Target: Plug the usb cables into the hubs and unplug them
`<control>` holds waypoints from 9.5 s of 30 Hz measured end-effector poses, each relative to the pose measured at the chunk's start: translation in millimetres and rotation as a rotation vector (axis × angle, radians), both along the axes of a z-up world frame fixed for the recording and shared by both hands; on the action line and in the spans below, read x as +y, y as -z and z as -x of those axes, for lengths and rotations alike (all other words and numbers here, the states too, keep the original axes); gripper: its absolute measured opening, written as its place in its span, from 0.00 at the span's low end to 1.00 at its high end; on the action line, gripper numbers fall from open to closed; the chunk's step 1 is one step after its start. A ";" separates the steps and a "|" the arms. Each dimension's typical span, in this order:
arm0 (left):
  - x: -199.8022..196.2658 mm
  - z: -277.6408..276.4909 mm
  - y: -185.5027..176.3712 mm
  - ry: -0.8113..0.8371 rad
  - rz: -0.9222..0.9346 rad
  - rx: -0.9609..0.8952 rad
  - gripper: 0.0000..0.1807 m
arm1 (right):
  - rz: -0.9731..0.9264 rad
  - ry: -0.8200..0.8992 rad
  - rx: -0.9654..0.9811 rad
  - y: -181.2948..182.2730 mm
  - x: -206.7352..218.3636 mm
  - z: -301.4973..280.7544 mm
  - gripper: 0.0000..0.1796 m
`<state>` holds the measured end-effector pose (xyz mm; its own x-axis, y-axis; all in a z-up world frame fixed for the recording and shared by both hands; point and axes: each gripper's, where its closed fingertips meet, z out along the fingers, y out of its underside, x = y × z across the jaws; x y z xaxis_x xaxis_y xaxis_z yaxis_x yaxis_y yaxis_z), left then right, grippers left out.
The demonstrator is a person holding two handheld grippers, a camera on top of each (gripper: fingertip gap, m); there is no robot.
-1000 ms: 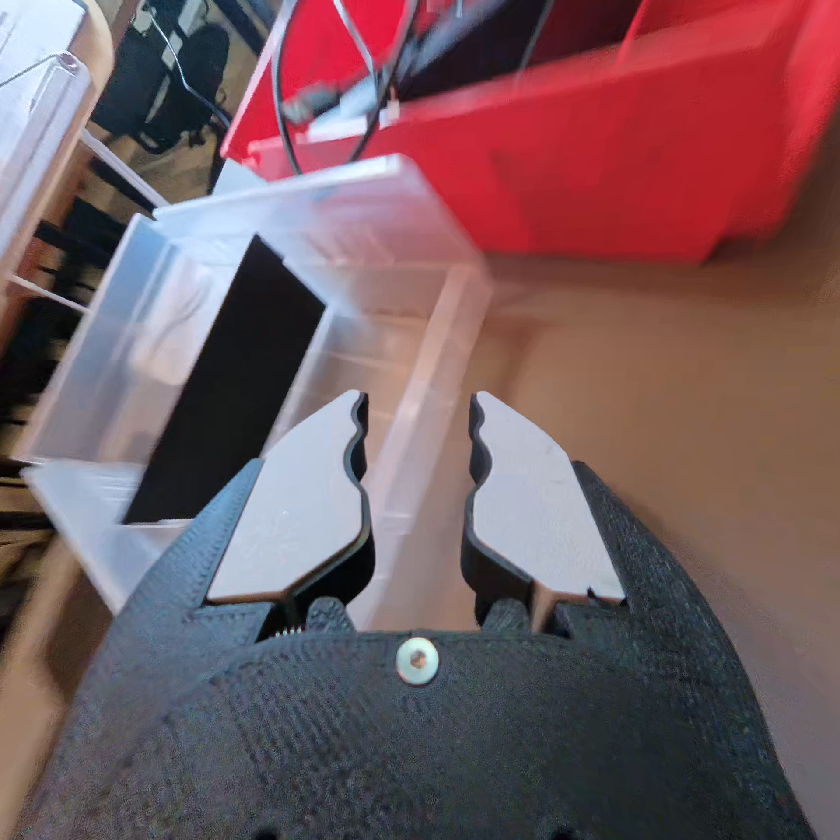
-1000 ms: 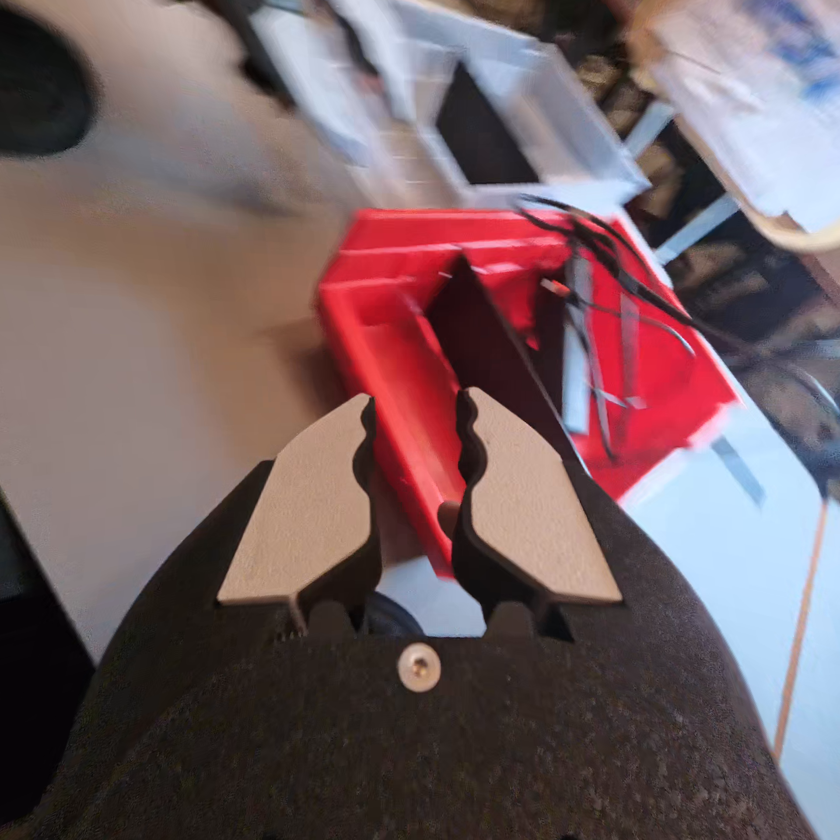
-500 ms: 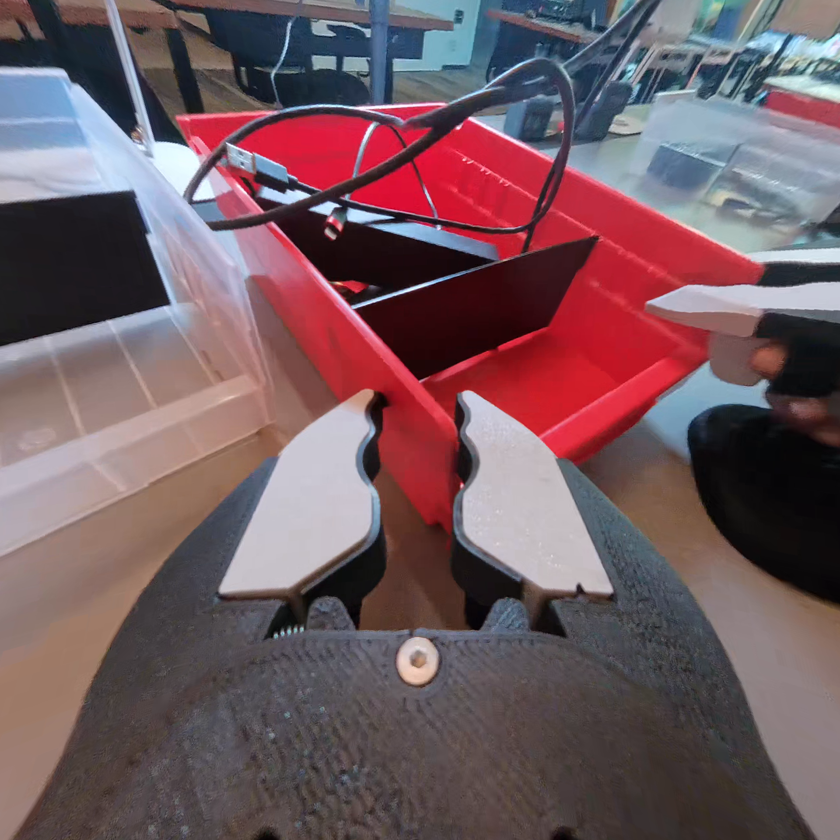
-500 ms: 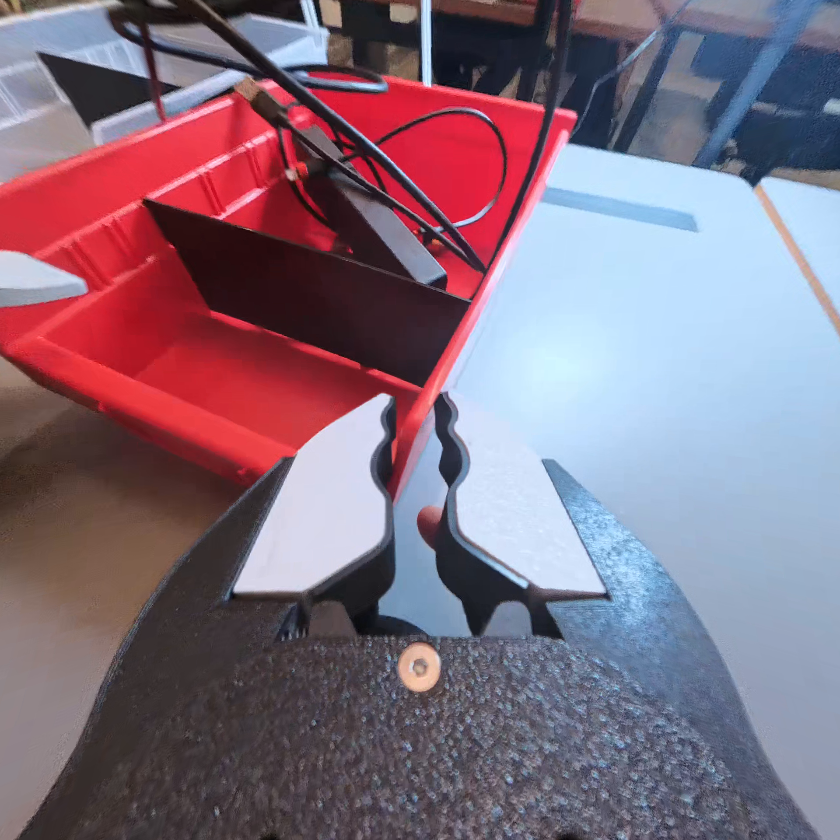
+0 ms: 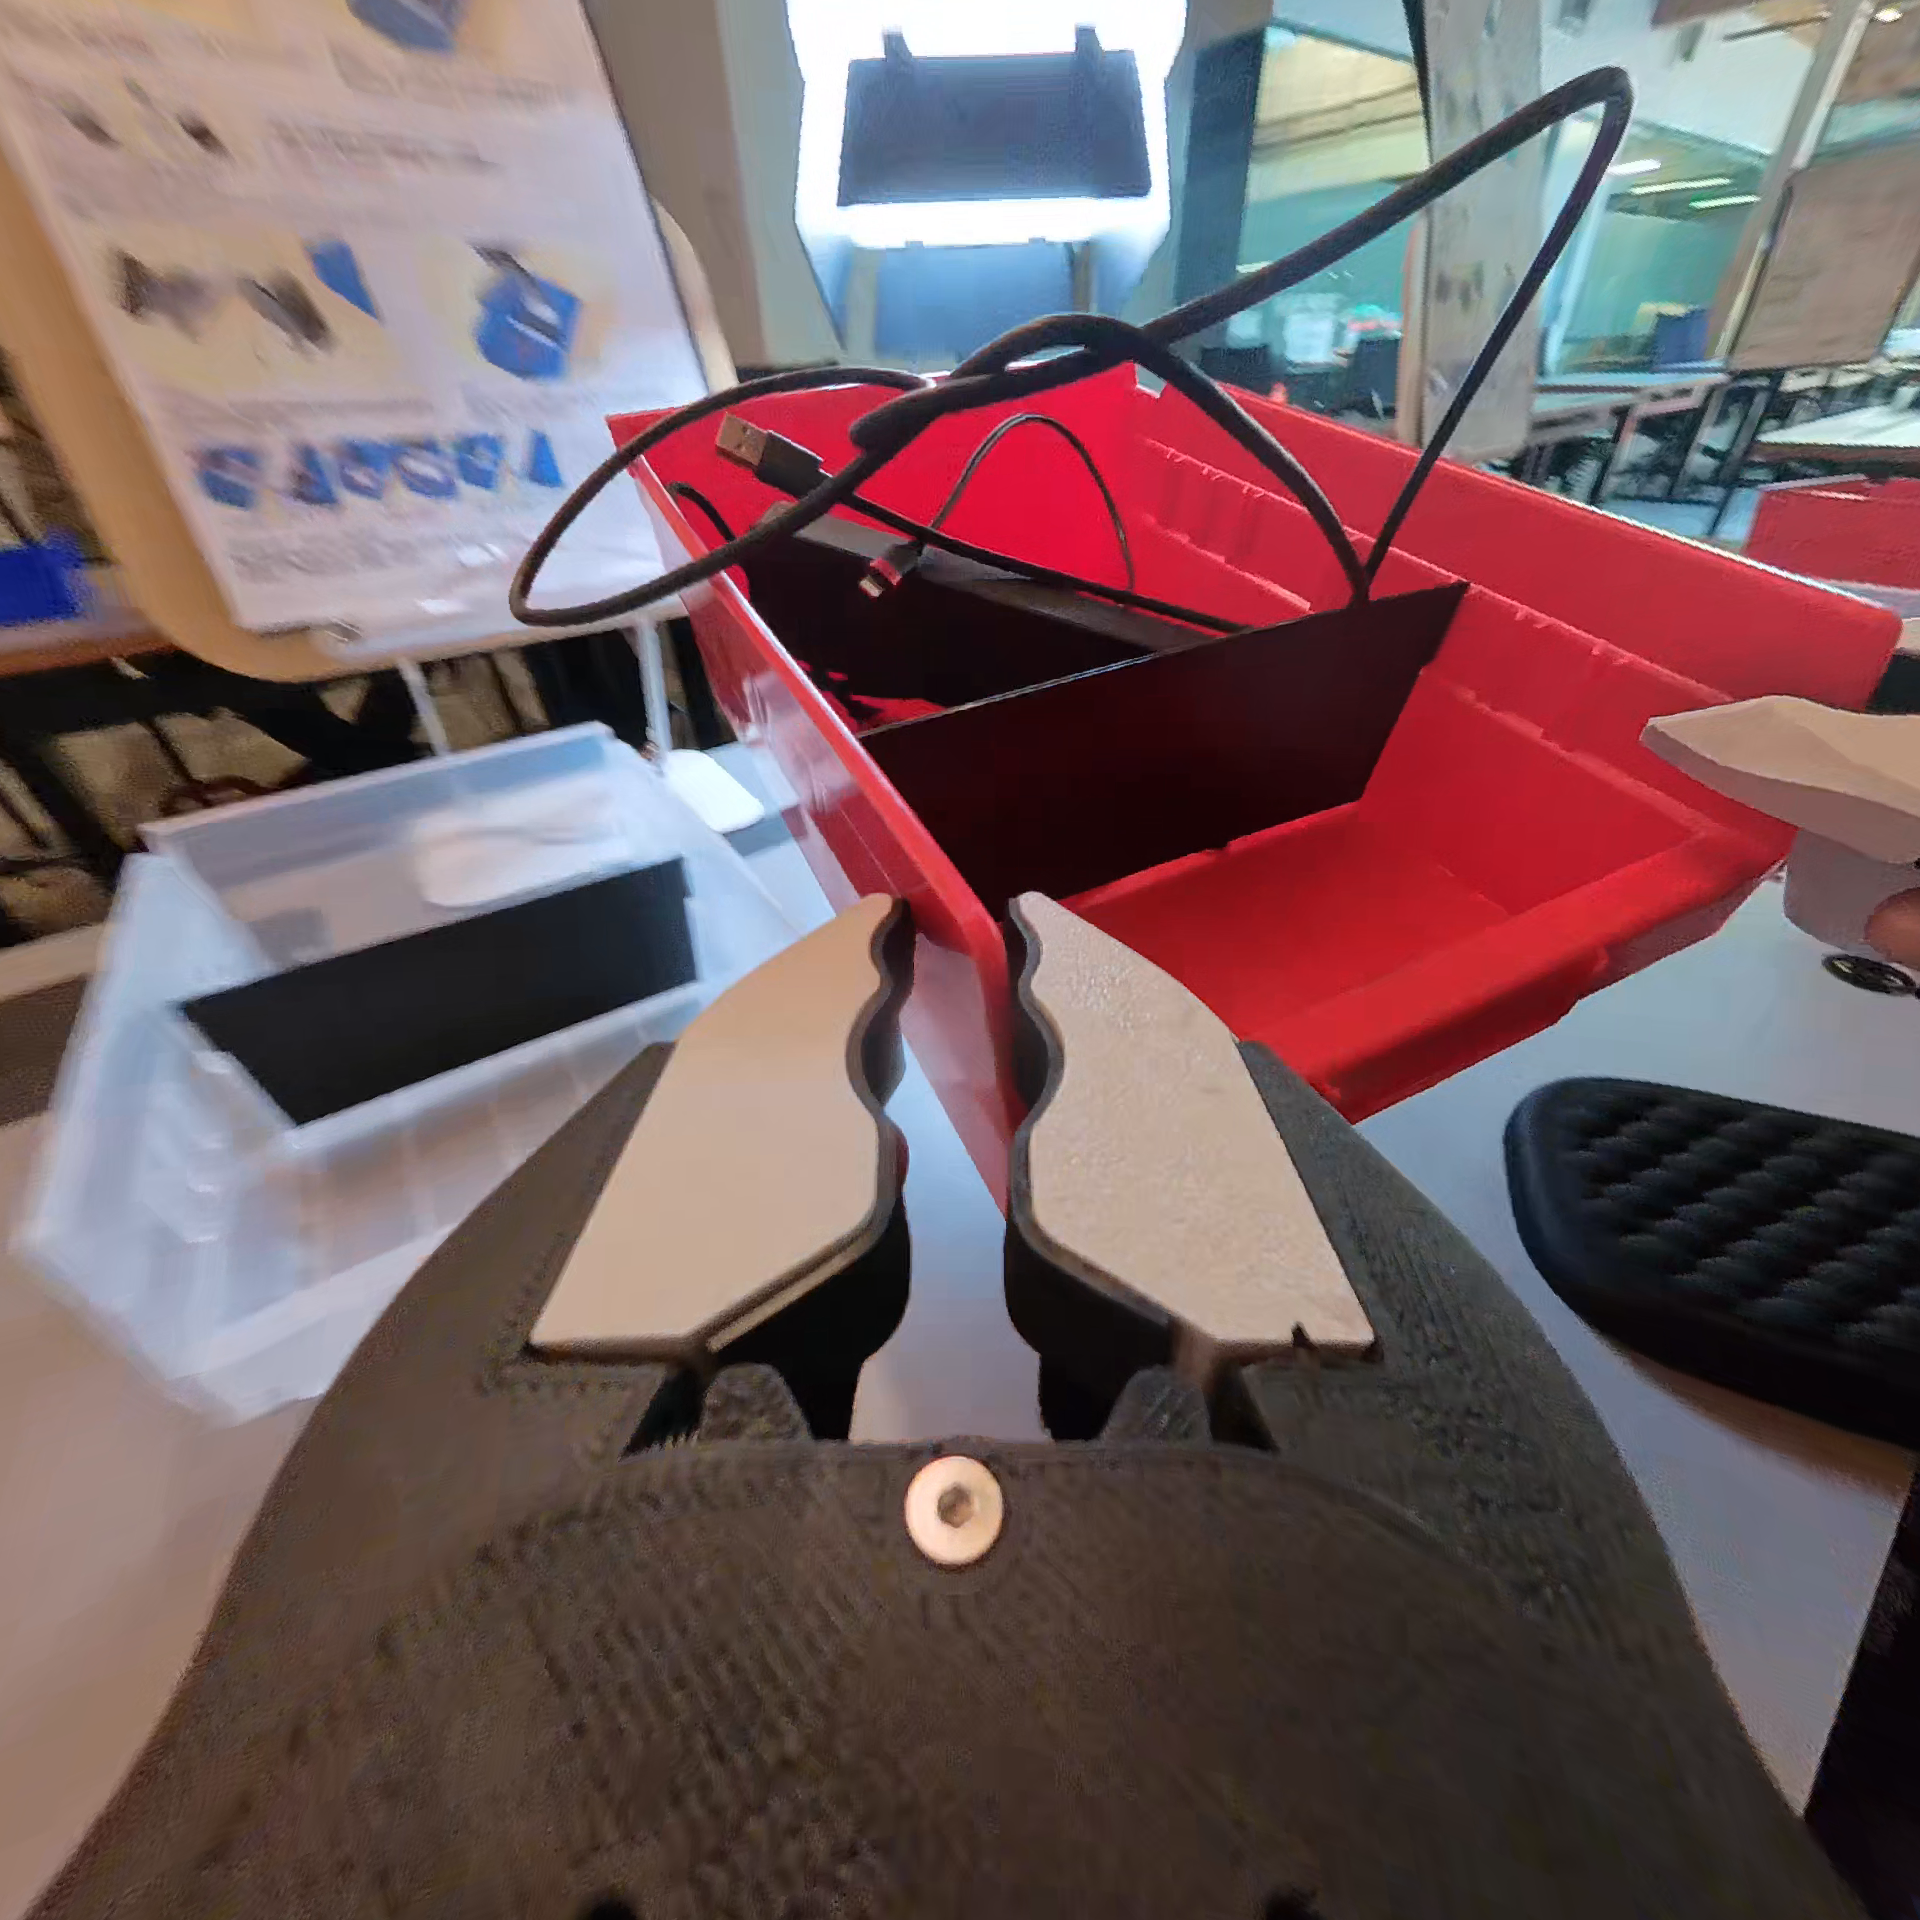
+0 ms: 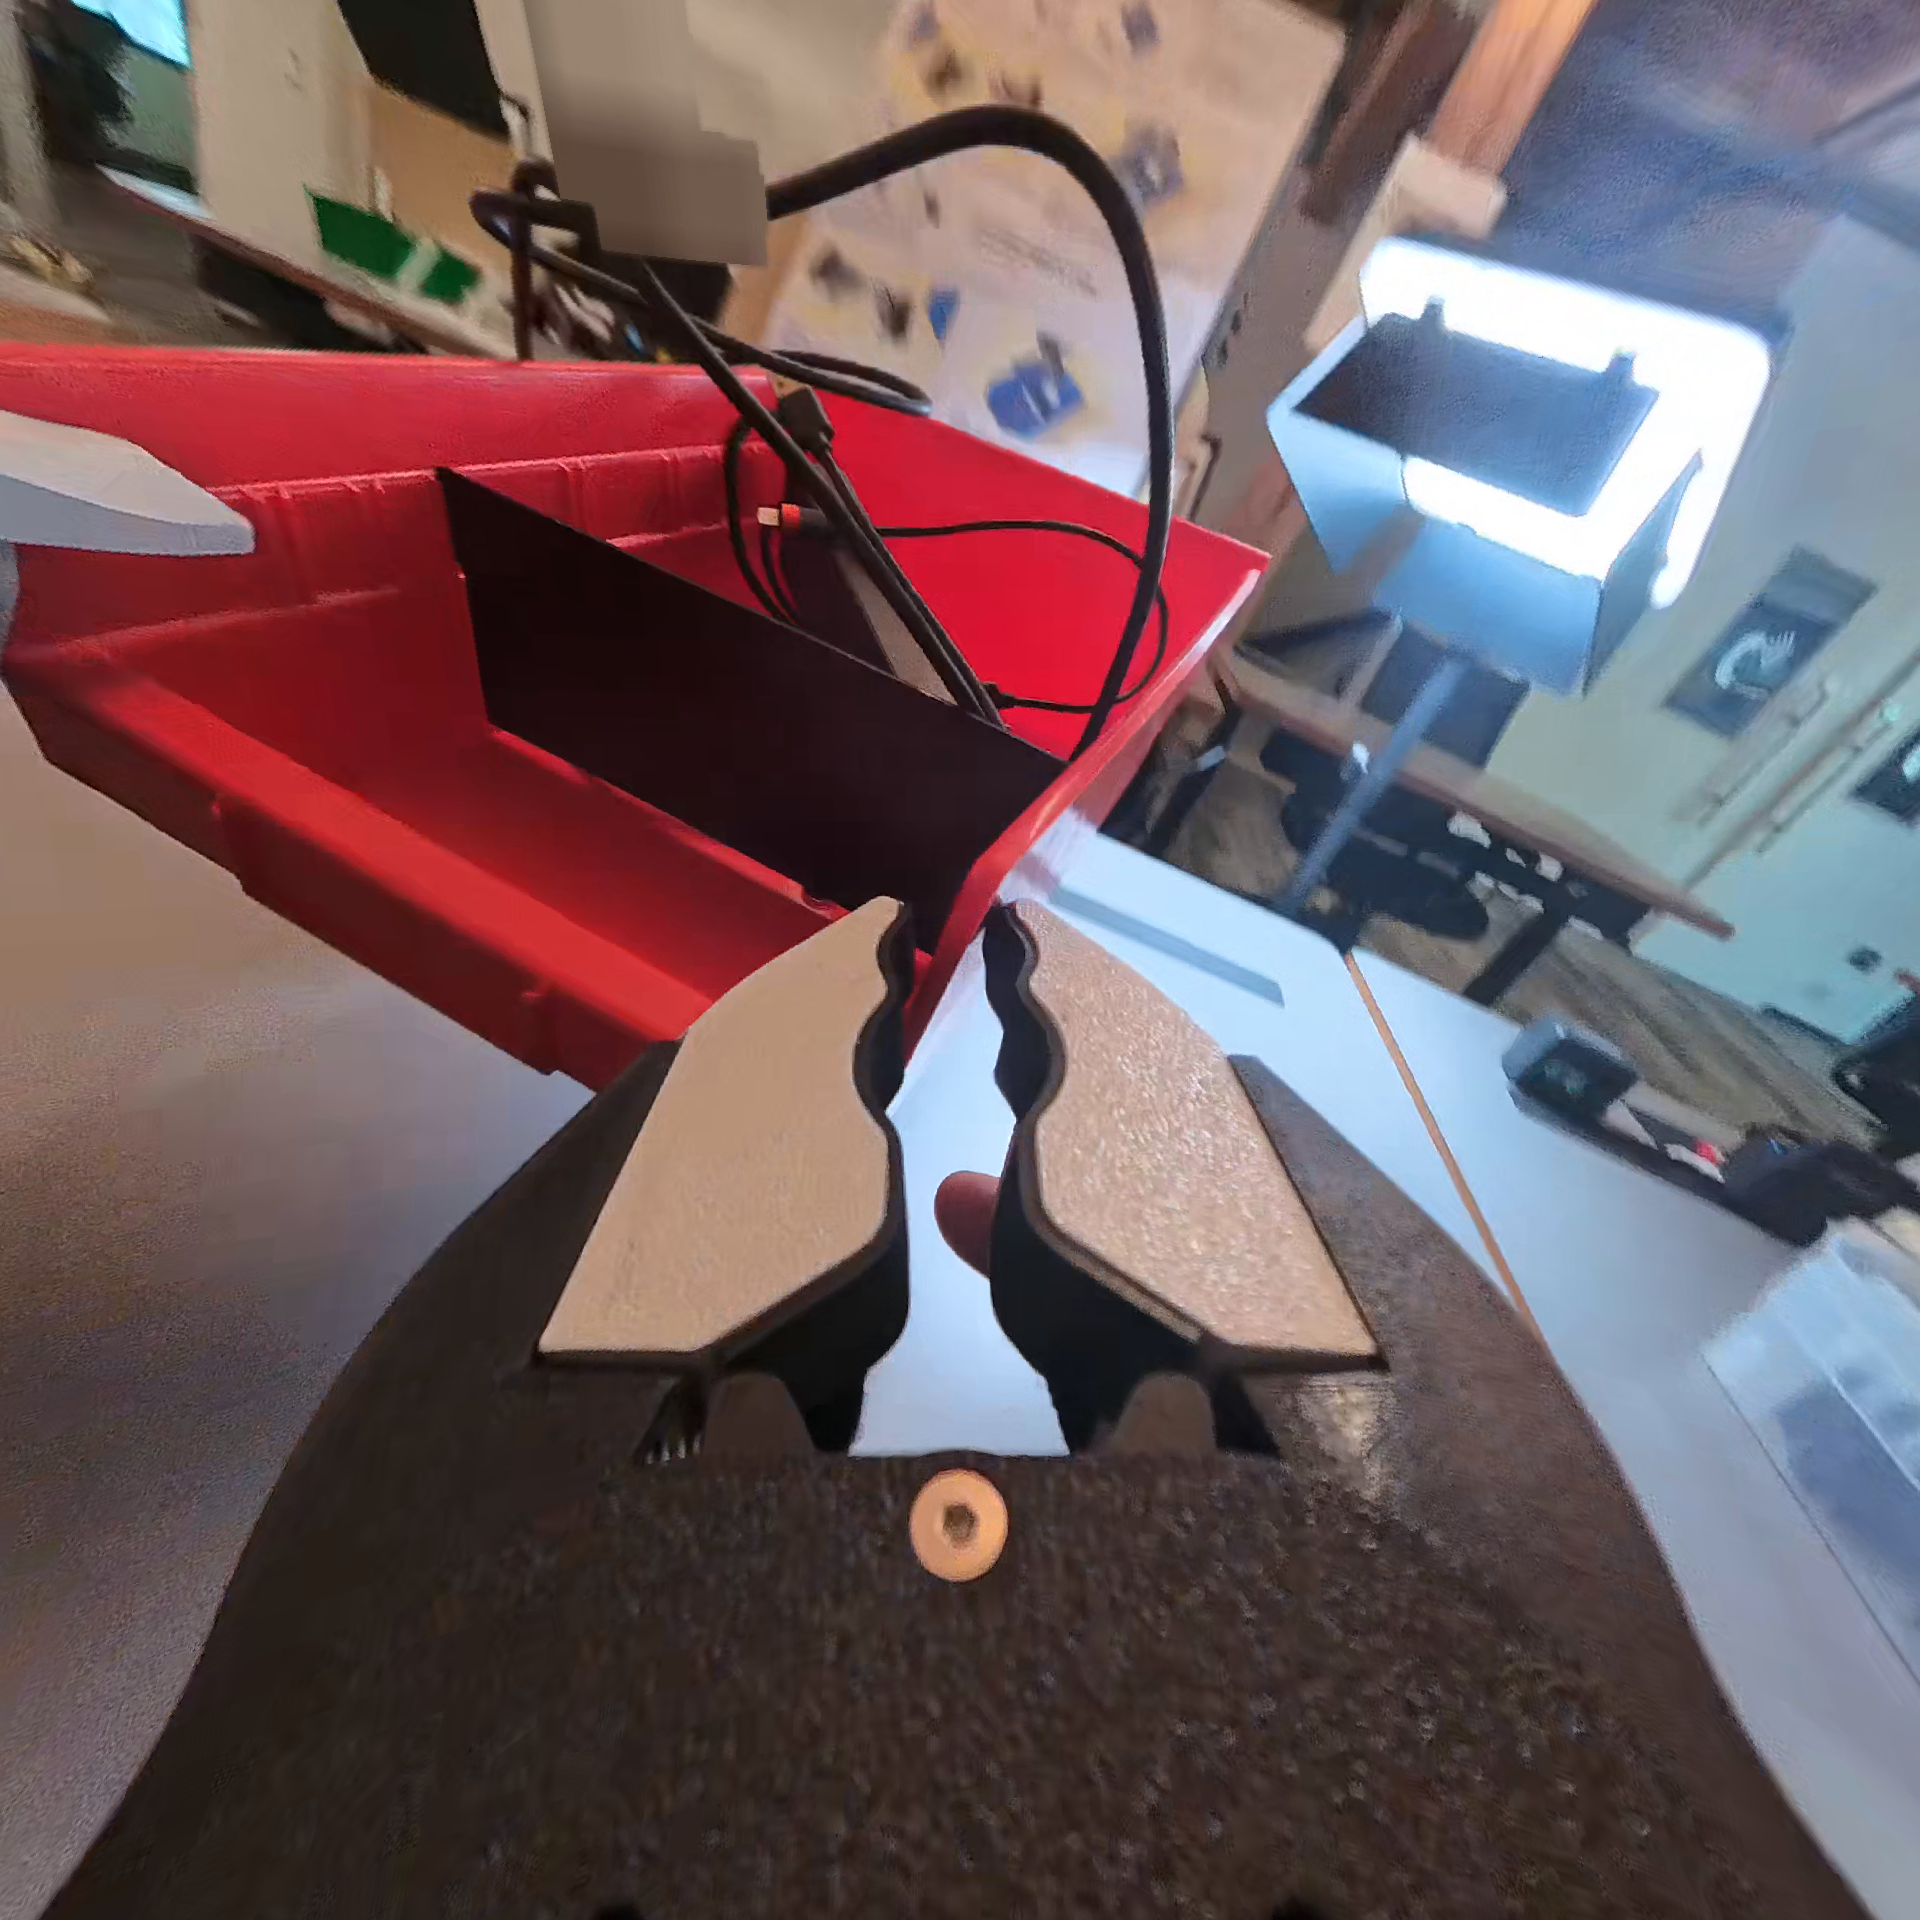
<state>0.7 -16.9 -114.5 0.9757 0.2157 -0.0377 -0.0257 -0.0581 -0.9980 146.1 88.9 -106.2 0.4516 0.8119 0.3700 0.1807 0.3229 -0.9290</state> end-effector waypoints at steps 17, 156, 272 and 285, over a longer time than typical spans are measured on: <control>-284.1 175.3 -22.6 -0.693 0.105 0.146 0.04 | 0.188 -0.618 0.010 22.3 -218.4 261.2 0.08; 14.1 -1.7 34.9 1.009 -0.052 -0.188 0.18 | 0.069 -1.014 -0.202 89.1 -105.4 166.4 0.21; 12.6 30.1 32.1 0.838 -0.055 -0.087 0.31 | 0.156 -1.295 -0.565 98.7 -116.8 189.6 0.41; 20.7 31.2 29.5 0.723 -0.066 0.003 0.31 | 0.309 -1.269 -0.409 82.3 -116.7 203.0 0.34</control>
<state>-30.5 3.8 -144.0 0.8751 -0.4814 -0.0498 -0.0376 0.0351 -0.9987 -57.0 -27.8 -188.5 -0.7548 0.6555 0.0255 0.1951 0.2615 -0.9453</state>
